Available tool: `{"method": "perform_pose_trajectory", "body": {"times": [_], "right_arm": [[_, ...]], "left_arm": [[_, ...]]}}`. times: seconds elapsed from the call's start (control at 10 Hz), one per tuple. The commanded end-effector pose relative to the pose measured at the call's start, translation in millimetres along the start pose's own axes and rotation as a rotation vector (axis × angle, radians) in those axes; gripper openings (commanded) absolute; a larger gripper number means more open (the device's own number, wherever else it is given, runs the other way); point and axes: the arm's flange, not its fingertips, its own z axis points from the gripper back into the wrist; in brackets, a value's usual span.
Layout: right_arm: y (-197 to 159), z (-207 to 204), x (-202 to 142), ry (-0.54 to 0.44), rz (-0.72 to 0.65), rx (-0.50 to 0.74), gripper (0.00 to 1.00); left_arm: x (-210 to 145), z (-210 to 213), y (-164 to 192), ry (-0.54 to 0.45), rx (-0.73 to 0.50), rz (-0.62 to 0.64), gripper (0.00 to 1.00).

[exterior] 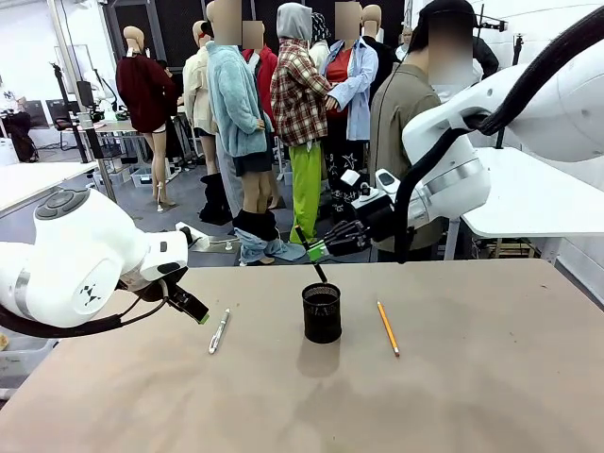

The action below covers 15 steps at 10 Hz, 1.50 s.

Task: Place the pens into the pen holder.
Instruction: Pick up a writing instrument from the table and place it into the Pen holder.

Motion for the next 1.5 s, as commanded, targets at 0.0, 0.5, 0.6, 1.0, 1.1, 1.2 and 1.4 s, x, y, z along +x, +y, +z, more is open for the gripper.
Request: {"method": "perform_pose_trajectory", "body": {"times": [0.0, 0.5, 0.6, 1.0, 1.1, 1.2, 1.4], "right_arm": [[-7, -3, -3, 0.014, -0.026, 0.017, 0.0], [-35, -25, -43, 0.029, -0.072, 0.044, 0.0], [-35, -28, -48, 0.041, -0.084, 0.05, 0.0], [-25, -30, -60, 0.075, -0.078, 0.0, 0.18], [-22, -28, -62, 0.076, -0.078, -0.01, 0.37], [-19, -24, -63, 0.08, -0.073, -0.026, 0.37], [-12, -5, -64, 0.049, -0.07, -0.068, 0.37]], "left_arm": [[0, 1, 2, -0.001, 0.0, 0.004, 1.0], [0, 1, 2, -0.001, 0.0, 0.004, 1.0], [0, 1, 2, -0.001, 0.0, 0.004, 1.0], [0, 1, 2, -0.001, 0.0, 0.004, 1.0], [0, 1, 2, -0.001, 0.0, 0.004, 1.0], [0, 1, 2, -0.001, 0.0, 0.004, 1.0], [0, 1, 2, -0.001, 0.0, 0.004, 1.0]]}}
